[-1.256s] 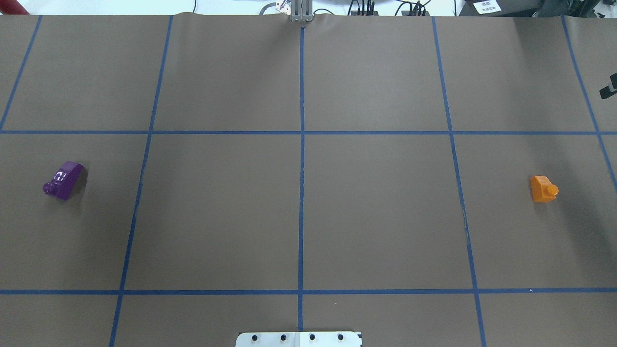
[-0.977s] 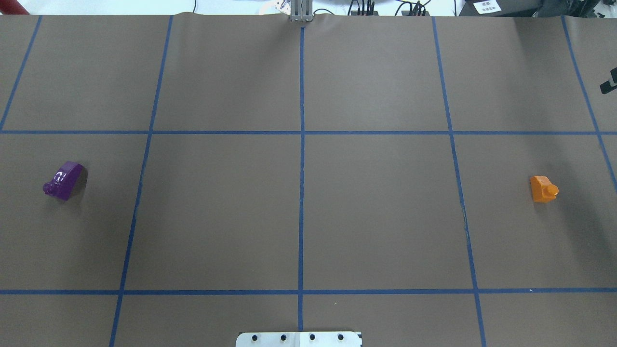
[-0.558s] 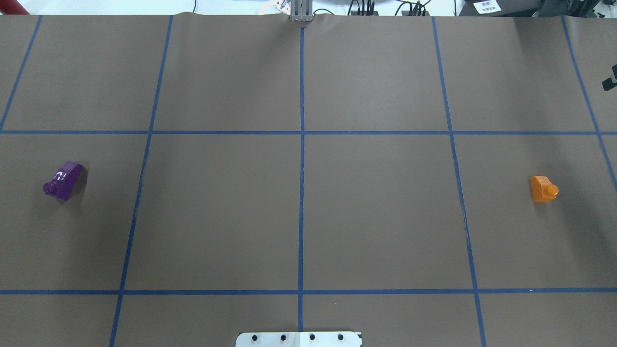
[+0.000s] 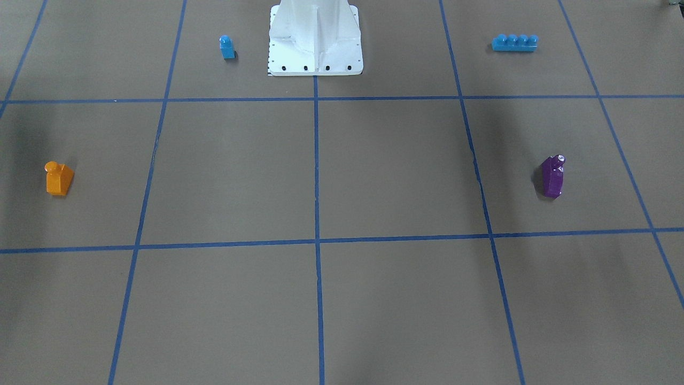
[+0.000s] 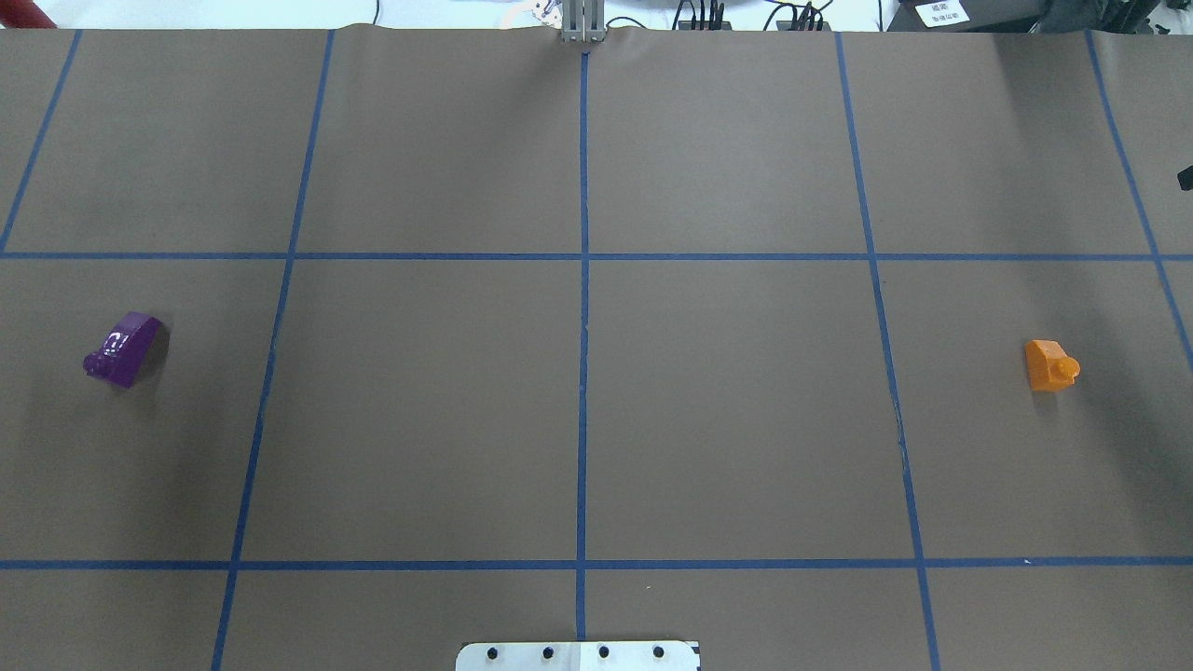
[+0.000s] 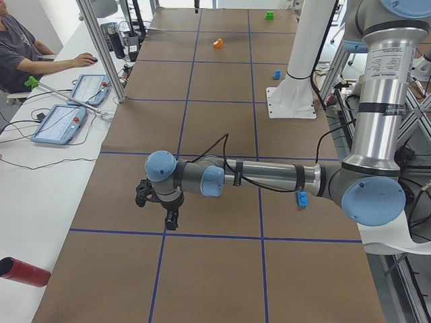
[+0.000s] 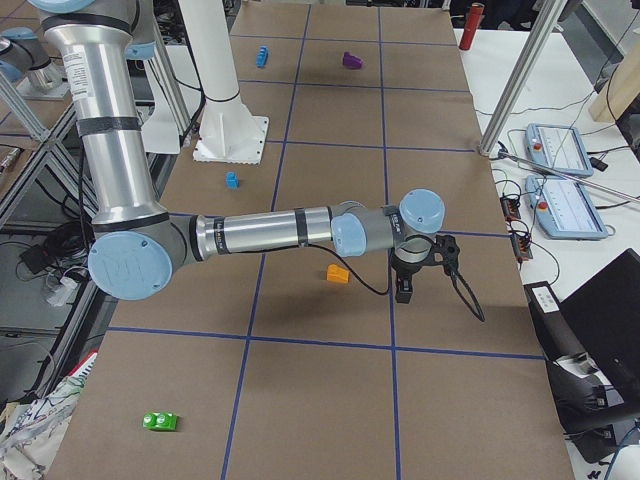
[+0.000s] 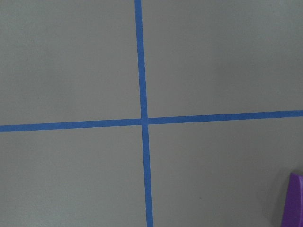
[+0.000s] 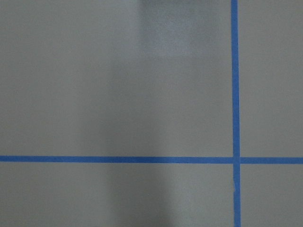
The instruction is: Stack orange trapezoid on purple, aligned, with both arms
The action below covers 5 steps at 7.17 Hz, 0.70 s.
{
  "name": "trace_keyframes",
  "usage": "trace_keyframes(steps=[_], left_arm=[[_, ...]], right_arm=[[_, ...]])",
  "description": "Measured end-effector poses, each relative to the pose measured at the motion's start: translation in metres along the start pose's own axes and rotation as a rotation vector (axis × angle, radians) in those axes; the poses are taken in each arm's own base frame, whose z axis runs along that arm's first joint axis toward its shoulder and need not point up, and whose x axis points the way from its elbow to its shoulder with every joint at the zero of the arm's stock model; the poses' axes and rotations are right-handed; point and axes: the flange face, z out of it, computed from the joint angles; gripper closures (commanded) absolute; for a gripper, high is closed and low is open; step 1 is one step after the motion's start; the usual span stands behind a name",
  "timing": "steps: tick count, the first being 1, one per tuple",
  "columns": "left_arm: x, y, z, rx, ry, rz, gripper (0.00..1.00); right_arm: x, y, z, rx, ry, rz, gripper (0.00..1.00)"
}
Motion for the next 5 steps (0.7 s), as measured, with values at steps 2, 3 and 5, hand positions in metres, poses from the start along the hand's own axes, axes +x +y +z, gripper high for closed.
trace_keyframes(steps=[2, 3, 5], left_arm=[[0.0008, 0.0005, -0.0011, 0.003, 0.001, -0.076, 0.00], [0.0034, 0.0003, -0.0030, 0.007, 0.003, -0.087, 0.00], [0.0082, -0.0007, -0.0072, 0.016, 0.005, -0.086, 0.00]], right_arm=[[0.0038, 0.0034, 0.0025, -0.003, 0.001, 0.005, 0.00], [0.0054, 0.0056, 0.0036, -0.004, 0.001, 0.005, 0.00], [0.0066, 0.0084, 0.0050, -0.004, -0.001, 0.005, 0.00]])
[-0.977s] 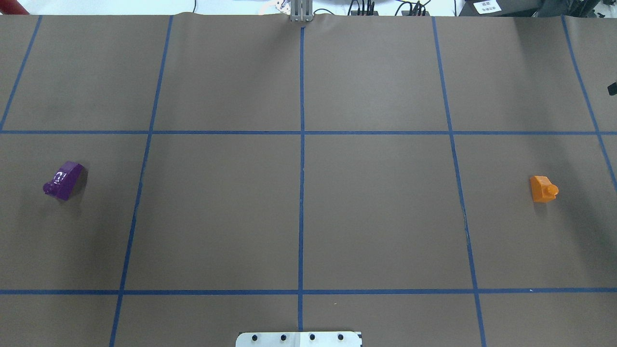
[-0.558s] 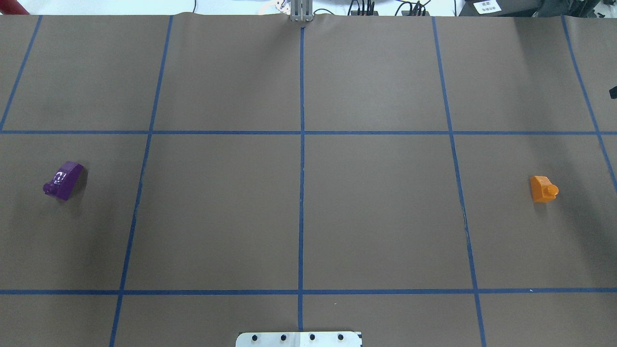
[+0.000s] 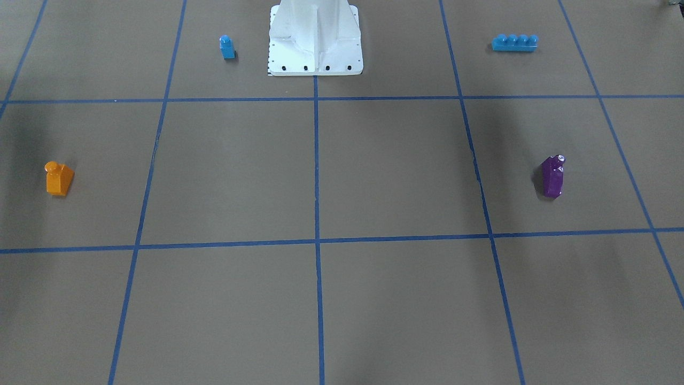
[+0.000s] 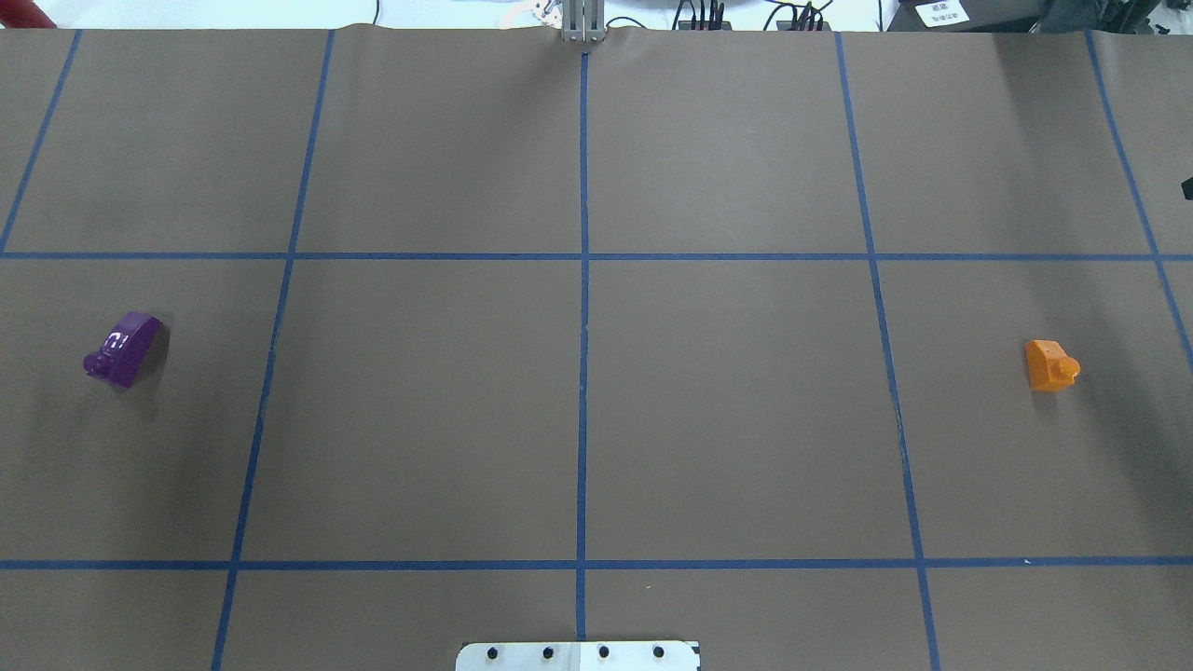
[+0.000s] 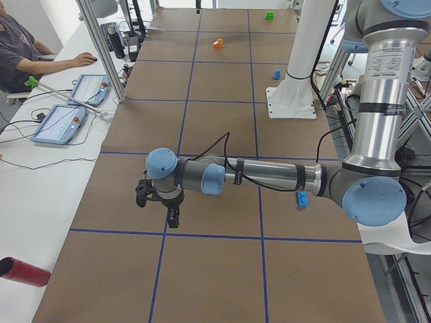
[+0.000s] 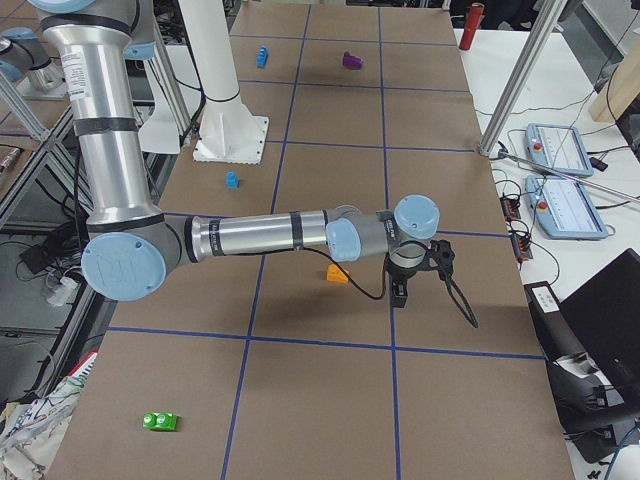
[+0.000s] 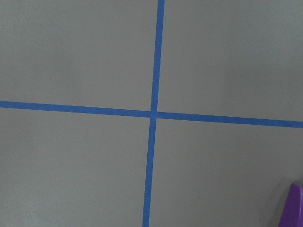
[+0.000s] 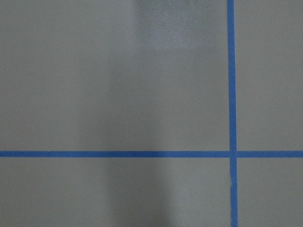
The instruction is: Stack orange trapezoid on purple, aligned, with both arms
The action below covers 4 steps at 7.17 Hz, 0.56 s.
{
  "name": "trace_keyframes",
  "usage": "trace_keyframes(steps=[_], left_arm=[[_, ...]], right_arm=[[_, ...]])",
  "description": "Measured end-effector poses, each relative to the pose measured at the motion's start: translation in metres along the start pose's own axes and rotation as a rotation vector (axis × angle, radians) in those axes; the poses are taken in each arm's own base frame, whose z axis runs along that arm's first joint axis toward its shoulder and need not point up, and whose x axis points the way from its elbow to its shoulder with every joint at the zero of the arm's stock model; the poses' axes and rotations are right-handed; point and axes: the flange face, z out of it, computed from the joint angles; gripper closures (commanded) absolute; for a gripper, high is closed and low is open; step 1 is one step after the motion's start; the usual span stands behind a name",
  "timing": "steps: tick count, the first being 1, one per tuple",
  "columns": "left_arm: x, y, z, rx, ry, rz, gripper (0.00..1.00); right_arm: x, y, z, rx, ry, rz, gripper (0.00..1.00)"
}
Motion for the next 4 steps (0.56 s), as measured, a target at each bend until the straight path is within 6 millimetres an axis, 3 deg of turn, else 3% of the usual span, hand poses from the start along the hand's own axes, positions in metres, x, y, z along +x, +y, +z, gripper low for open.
trace_keyframes(steps=[4], left_arm=[[0.0115, -0.0018, -0.0079, 0.019, 0.004, 0.024, 0.00]], right_arm=[[0.0031, 0.0031, 0.0030, -0.007, -0.003, 0.013, 0.00]])
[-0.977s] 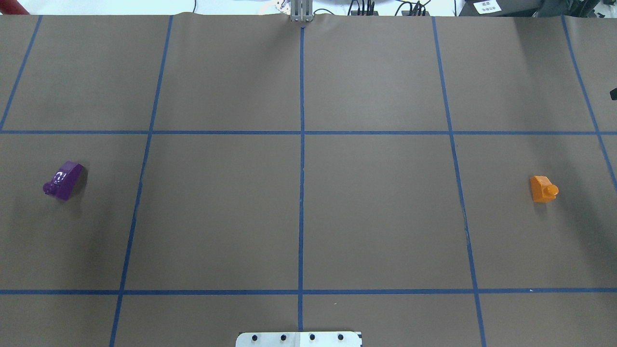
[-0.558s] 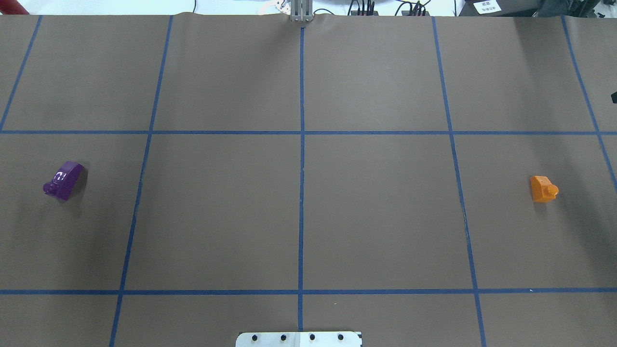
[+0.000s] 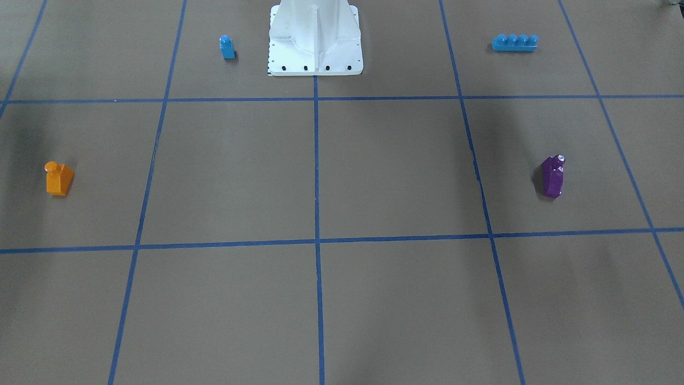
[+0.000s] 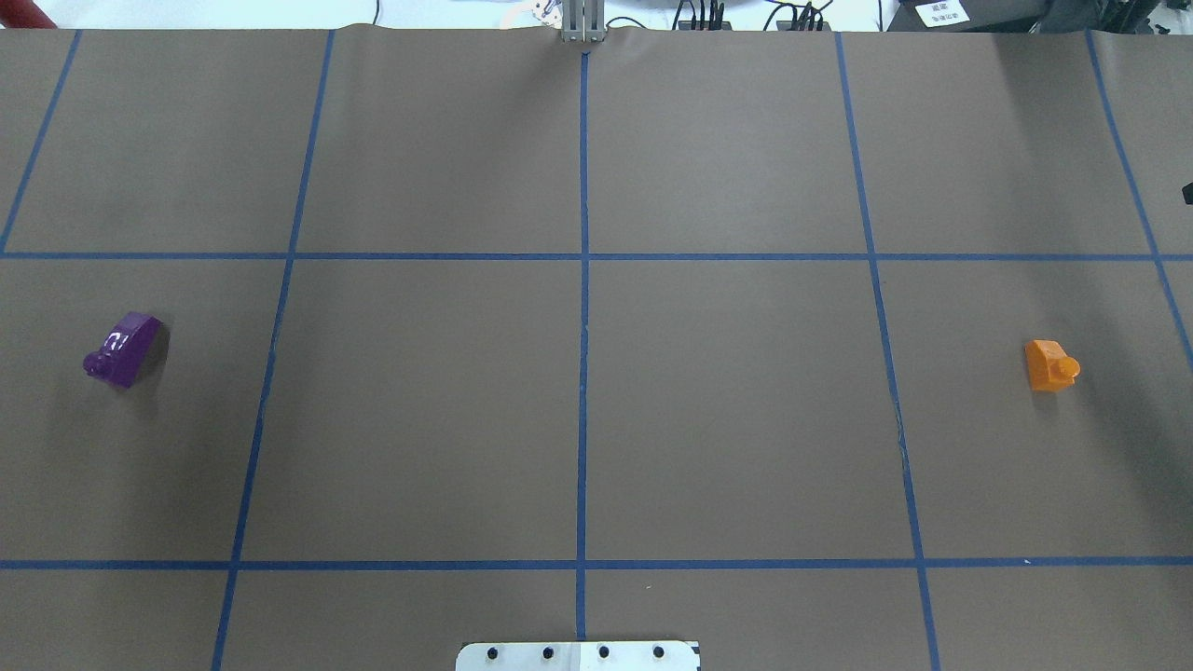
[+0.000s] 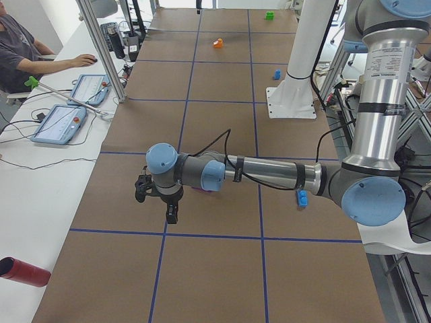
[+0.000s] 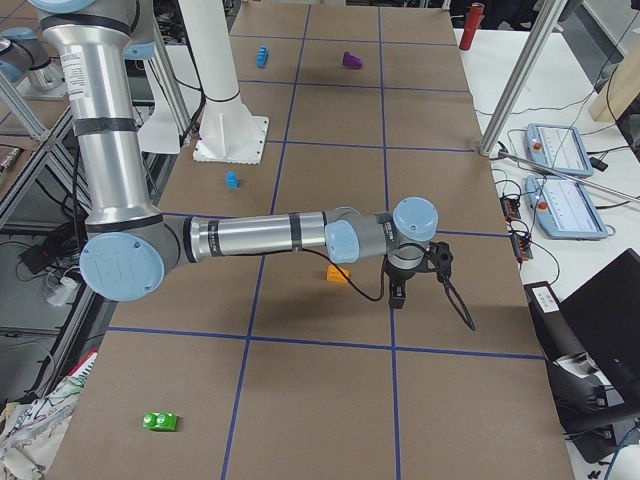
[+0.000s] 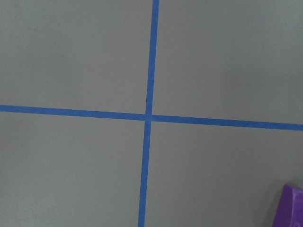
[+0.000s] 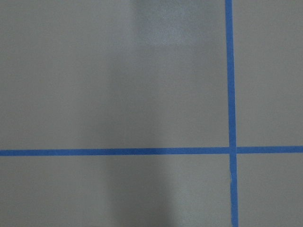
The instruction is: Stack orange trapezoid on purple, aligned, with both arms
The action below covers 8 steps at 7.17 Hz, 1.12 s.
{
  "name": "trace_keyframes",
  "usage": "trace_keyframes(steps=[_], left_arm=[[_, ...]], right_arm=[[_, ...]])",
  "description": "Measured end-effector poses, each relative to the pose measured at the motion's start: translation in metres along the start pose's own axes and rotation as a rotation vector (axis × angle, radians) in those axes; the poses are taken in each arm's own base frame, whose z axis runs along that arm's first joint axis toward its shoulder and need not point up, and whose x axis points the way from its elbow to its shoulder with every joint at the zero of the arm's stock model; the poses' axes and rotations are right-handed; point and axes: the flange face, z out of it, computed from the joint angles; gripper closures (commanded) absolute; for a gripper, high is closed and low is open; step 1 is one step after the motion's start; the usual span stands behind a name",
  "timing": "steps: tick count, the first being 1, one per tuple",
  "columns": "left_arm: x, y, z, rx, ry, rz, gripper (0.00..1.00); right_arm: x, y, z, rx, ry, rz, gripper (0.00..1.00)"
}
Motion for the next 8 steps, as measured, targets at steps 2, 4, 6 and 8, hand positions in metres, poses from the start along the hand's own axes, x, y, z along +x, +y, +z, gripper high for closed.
trace_keyframes(steps=[2, 4, 6, 8], left_arm=[[0.004, -0.001, 0.003, 0.008, 0.002, 0.008, 0.00], [0.023, -0.002, 0.017, 0.000, 0.007, 0.040, 0.00], [0.054, -0.001, 0.039, -0.005, 0.017, 0.130, 0.00], [0.097, 0.004, 0.071, -0.041, 0.031, 0.228, 0.00]], right_arm=[[0.000, 0.002, 0.001, -0.001, 0.000, -0.005, 0.00], [-0.002, 0.003, 0.003, -0.005, -0.003, -0.010, 0.00], [-0.009, 0.004, 0.009, -0.016, -0.004, -0.022, 0.00], [-0.014, 0.005, 0.013, -0.026, -0.014, -0.030, 0.00]])
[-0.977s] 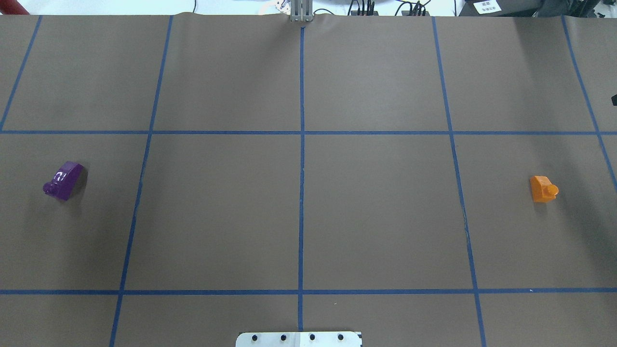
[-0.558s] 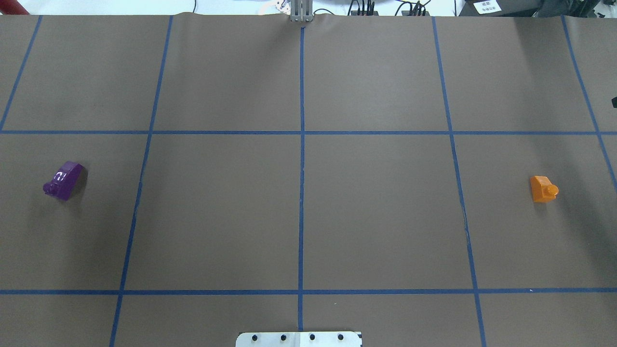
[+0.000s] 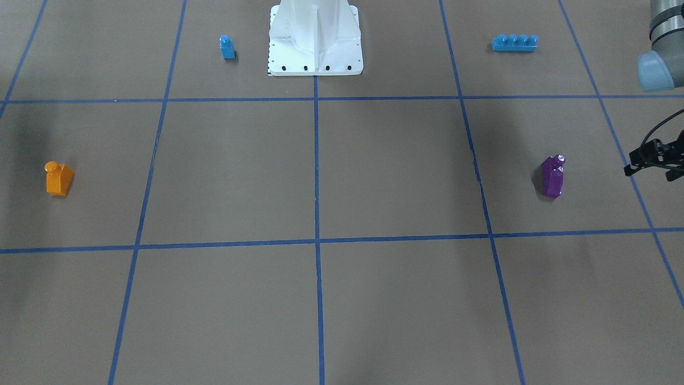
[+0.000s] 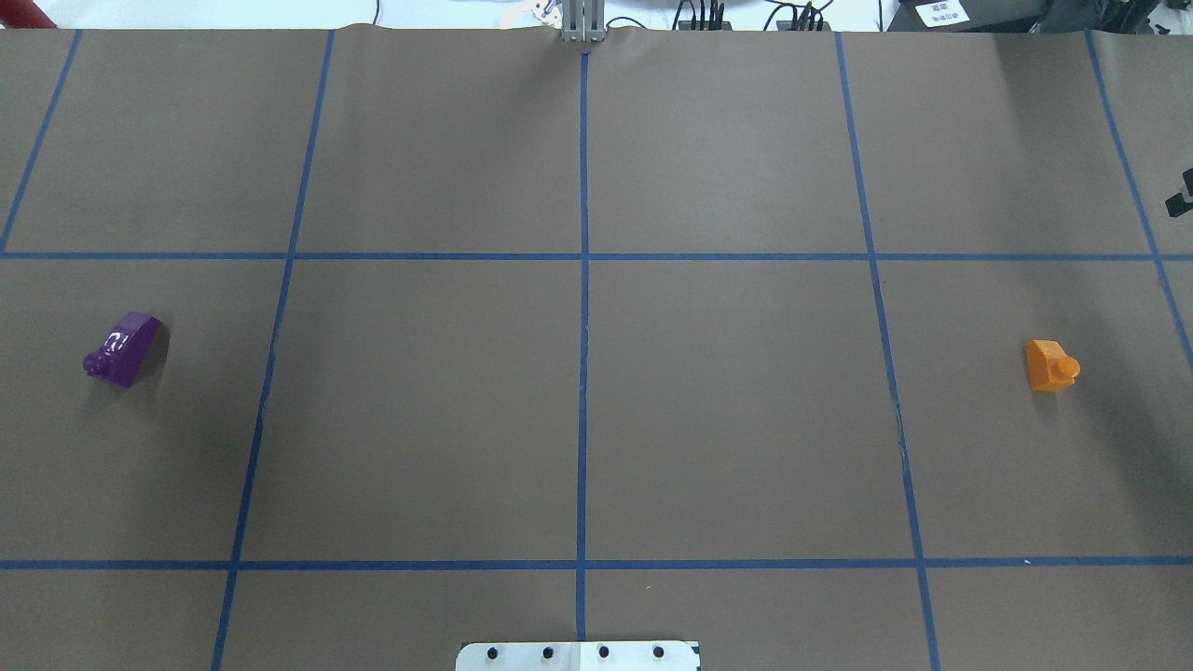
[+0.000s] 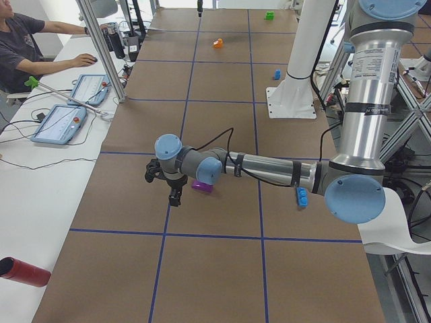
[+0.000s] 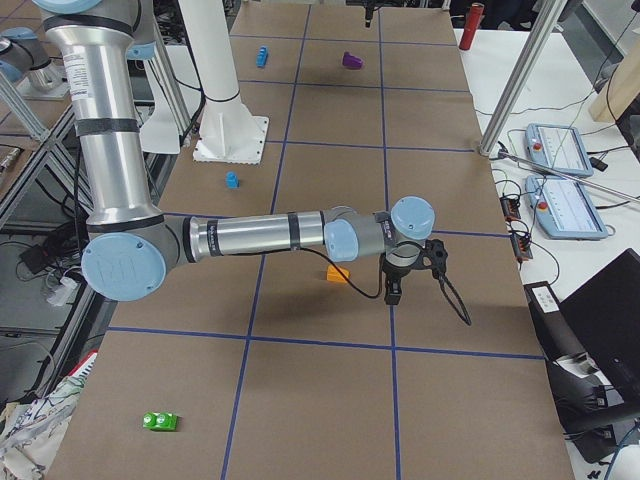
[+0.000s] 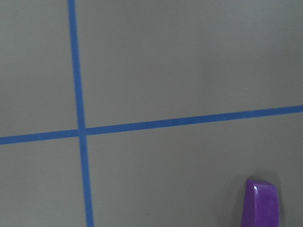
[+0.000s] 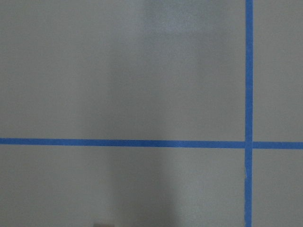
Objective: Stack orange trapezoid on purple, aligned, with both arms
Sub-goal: 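Lower the left gripper onto the purple trapezoid block and close it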
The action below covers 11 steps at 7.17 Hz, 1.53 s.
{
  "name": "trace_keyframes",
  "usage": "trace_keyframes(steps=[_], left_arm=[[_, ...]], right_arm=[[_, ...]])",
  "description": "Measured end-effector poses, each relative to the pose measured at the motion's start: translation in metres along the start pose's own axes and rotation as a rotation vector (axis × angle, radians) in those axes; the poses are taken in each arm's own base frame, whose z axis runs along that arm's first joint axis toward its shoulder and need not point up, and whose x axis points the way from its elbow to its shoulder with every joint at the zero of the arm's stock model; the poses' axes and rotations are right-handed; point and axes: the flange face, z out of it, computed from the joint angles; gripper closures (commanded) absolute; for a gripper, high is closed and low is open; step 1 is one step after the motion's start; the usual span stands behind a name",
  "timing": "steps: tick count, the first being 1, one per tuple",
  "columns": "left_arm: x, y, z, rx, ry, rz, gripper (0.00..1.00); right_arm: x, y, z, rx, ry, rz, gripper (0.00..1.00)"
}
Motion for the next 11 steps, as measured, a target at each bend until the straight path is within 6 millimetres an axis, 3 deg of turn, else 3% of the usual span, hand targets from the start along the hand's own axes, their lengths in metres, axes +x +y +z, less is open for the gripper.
trace_keyframes(steps=[2, 4, 6, 9, 10, 11], left_arm=[[0.053, -0.006, 0.034, -0.051, 0.019, 0.010, 0.00], [0.102, 0.000, 0.077, -0.103, -0.018, -0.023, 0.01], [0.121, 0.009, 0.101, -0.134, -0.041, -0.033, 0.07], [0.118, 0.017, 0.111, -0.153, -0.053, -0.035, 0.14], [0.115, 0.019, 0.113, -0.158, -0.056, -0.040, 0.35], [0.114, 0.019, 0.114, -0.161, -0.058, -0.046, 0.71]], right_arm=[[-0.002, 0.000, 0.001, -0.004, -0.007, -0.004, 0.00], [-0.004, 0.001, 0.003, -0.007, -0.008, -0.007, 0.00], [-0.004, 0.001, 0.005, -0.012, -0.007, -0.006, 0.00], [-0.005, 0.002, 0.007, -0.015, -0.007, -0.008, 0.00], [-0.005, 0.002, 0.007, -0.016, -0.007, -0.008, 0.00], [-0.005, 0.002, 0.007, -0.016, -0.007, -0.008, 0.00]])
